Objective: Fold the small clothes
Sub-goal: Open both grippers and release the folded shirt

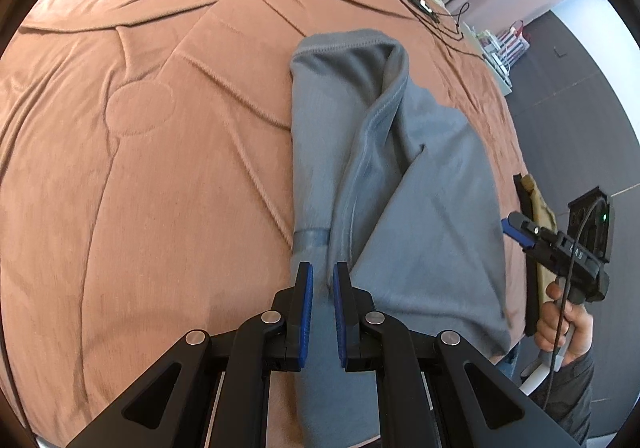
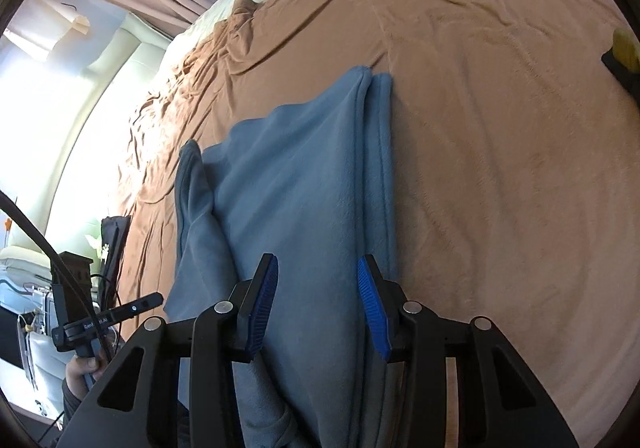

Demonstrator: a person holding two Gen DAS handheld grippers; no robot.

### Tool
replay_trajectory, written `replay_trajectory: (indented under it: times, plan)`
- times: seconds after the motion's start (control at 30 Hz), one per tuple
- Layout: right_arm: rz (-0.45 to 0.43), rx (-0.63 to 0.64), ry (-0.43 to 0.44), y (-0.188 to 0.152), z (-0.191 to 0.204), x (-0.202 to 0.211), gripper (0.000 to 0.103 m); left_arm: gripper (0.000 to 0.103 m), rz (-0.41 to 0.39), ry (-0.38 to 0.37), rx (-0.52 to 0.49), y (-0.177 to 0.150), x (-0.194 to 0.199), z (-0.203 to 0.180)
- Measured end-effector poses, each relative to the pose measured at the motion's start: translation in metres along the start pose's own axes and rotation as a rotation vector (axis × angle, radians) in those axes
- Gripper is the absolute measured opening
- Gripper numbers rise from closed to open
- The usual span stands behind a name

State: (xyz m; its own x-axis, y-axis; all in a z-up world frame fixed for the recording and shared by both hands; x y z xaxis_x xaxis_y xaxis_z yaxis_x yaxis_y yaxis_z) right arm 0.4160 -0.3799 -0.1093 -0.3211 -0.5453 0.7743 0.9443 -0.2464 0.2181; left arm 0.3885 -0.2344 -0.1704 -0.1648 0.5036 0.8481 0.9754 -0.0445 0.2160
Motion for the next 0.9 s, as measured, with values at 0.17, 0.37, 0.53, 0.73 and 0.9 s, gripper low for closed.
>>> replay_trajectory:
  times: [0.17, 0.37, 0.53, 0.73, 0.9]
  plan:
    - [0.000, -0.013, -0.006, 0.003, -0.009, -0.011, 0.039, 0.010, 0.008, -0.002, 0.002, -0.008, -0.007, 0.003]
    - [0.002, -0.020, -0.004, 0.000, -0.015, -0.018, 0.039, 0.010, 0.016, 0.004, 0.016, -0.010, -0.017, 0.007]
    - [0.006, -0.046, 0.024, -0.006, -0.019, -0.024, 0.039, 0.010, 0.003, 0.003, 0.026, -0.013, -0.018, 0.008]
    - [0.051, -0.076, 0.103, -0.018, -0.020, -0.025, 0.039, 0.010, -0.011, -0.030, 0.039, -0.027, -0.007, 0.015]
    - [0.040, -0.072, 0.101, -0.014, -0.021, -0.029, 0.033, 0.010, 0.003, -0.035, 0.056, -0.037, -0.011, 0.020]
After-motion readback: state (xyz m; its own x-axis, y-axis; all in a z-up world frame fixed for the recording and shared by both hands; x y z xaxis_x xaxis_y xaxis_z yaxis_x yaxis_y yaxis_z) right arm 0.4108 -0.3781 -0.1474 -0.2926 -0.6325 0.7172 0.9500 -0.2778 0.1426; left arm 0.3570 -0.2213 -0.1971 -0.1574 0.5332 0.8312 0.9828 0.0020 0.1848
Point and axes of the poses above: each gripper's, at about its wrist camera, not at the fingertips, and x roughly against the way its jaws point, z to its left, y to its top, the point moved 6 cm from there along -x, roughly the way its jaws point, and after that the axes turned 4 degrees about z, right-handed, at the moved point
